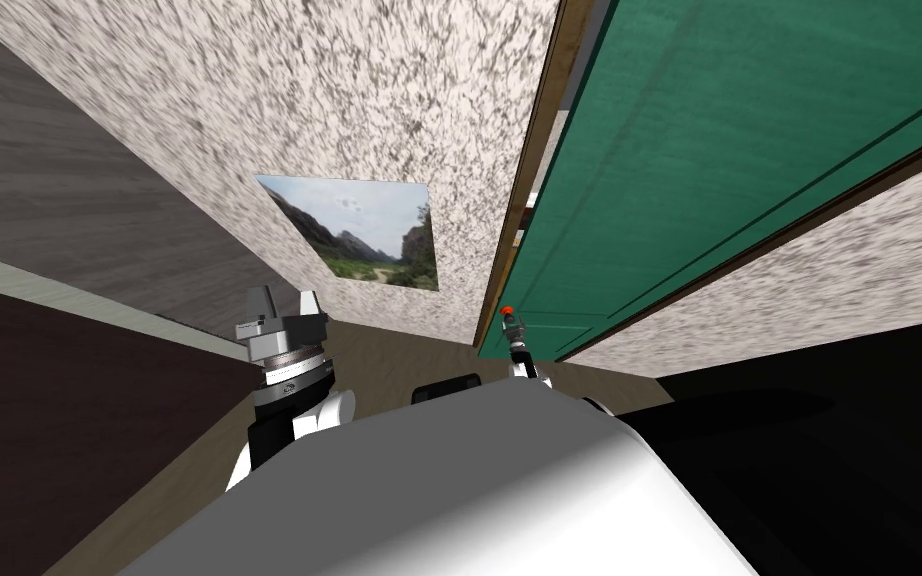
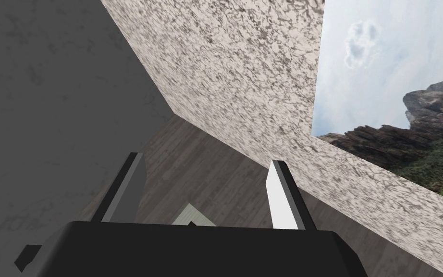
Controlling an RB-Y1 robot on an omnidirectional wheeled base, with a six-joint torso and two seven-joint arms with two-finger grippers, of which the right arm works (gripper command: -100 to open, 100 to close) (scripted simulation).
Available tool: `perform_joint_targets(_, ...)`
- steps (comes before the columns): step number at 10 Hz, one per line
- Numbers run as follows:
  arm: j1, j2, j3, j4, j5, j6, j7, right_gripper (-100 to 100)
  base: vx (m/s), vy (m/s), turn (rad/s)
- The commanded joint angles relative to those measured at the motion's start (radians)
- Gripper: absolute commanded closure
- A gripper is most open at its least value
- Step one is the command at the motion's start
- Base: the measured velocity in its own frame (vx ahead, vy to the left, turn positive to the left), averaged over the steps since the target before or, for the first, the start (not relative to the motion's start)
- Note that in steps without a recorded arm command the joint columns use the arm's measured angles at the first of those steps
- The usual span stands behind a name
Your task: Pull the door open
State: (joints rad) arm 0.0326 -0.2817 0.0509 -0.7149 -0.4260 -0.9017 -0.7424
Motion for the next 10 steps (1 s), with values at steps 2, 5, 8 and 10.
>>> perform_joint_targets(2, -0.005, 0.006, 0.016, -0.008, -0.032, 0.01, -0.074, -100, -0.06, -0.009, 0.011)
perform_joint_targets(5, -0.009, 0.015, 0.035, -0.023, -0.072, 0.023, -0.149, -100, -0.052, -0.006, 0.016)
perform_joint_targets(8, -0.011, 0.019, 0.045, -0.031, -0.092, 0.03, -0.207, -100, -0.053, -0.013, 0.012)
perform_joint_targets(10, -0.015, 0.027, 0.064, -0.045, -0.131, 0.043, -0.271, -100, -0.061, -0.007, 0.019)
